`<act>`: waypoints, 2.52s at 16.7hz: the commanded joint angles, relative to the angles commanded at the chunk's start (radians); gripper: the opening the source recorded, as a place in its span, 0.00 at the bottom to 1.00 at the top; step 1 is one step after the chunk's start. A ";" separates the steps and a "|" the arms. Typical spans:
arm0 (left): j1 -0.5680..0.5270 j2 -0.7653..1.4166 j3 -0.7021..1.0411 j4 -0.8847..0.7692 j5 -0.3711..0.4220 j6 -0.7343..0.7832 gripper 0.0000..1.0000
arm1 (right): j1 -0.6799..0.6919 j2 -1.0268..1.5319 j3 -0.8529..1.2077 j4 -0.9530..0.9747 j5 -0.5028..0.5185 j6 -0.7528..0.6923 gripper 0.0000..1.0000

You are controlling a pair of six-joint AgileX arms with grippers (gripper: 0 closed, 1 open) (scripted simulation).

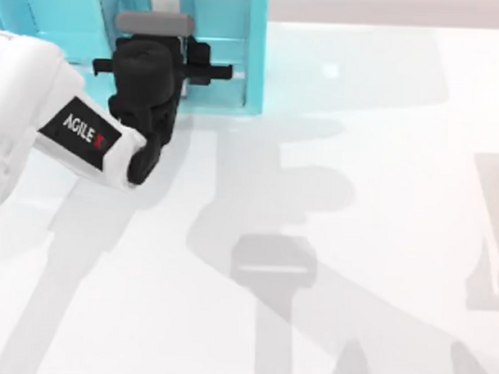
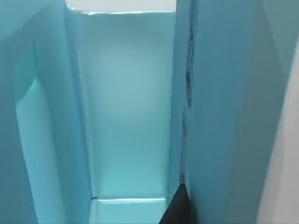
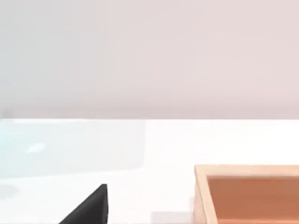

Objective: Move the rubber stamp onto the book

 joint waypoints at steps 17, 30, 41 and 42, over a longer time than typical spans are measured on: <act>-0.068 -0.234 -0.111 -0.148 -0.050 -0.007 0.00 | 0.000 0.000 0.000 0.000 0.000 0.000 1.00; -0.254 -1.072 -0.456 -0.621 -0.263 -0.026 0.00 | 0.000 0.000 0.000 0.000 0.000 0.000 1.00; -0.310 -0.987 -0.419 -0.623 -0.314 -0.178 0.00 | 0.000 0.000 0.000 0.000 0.000 0.000 1.00; -0.329 -0.957 -0.406 -0.625 -0.332 -0.239 0.00 | 0.000 0.000 0.000 0.000 0.000 0.000 1.00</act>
